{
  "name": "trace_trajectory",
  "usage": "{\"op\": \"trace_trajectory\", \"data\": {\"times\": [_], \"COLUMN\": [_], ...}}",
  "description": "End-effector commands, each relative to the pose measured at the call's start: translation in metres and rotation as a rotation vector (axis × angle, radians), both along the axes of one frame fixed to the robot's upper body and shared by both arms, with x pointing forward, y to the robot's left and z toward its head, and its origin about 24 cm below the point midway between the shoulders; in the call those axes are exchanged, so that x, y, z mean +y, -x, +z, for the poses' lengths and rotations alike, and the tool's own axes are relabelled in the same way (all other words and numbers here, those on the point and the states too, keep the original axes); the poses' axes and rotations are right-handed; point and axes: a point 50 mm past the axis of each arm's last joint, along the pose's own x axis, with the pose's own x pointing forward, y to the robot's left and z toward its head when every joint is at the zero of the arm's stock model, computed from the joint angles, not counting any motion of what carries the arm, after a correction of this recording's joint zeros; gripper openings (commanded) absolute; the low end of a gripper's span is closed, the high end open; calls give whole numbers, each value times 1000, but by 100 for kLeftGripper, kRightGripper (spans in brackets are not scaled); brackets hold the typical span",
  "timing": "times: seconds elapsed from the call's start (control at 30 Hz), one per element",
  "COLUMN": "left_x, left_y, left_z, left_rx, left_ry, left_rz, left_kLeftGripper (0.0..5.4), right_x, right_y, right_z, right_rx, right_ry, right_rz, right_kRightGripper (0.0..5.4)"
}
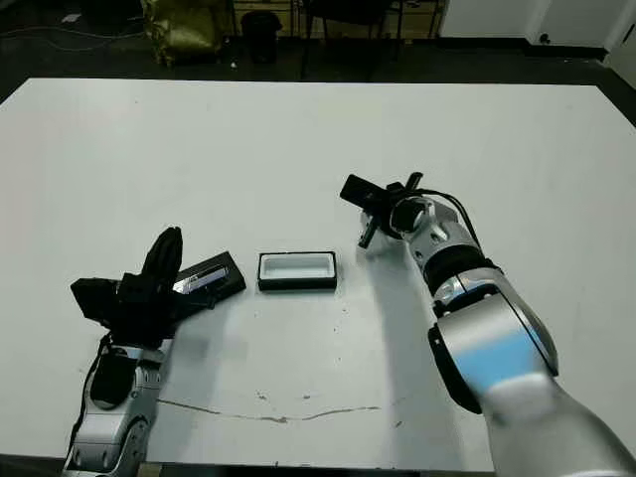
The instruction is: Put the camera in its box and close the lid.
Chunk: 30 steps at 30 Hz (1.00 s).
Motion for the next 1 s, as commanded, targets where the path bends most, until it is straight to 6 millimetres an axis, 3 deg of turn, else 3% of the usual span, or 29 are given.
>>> {"op": "trace_trajectory", "data": {"times": [0.03,0.23,0.47,0.67,1.0], "left_x": [1,1,1,0,-1], "left_y": [2,2,2,3,3], "left_z": [-5,-5,-5,-6,-6], "left_rx": [34,33,36,38,35], "left_ry": [10,6,7,13,8], "left_rz": [4,3,5,4,-2], "left_kLeftGripper": [1,1,1,1,1], "right_x": [-9,-3,-1,-19,-55], "right_y": [13,14,13,25,31], "right_z": [-23,-14,41,85,115], "right_rx": [100,72,-110,-277,-400], "right_ry": [-19,-178,-488,-656,-755], "right_rz": [9,77,182,205,107], "right_kRightGripper": [0,0,0,0,0]}}
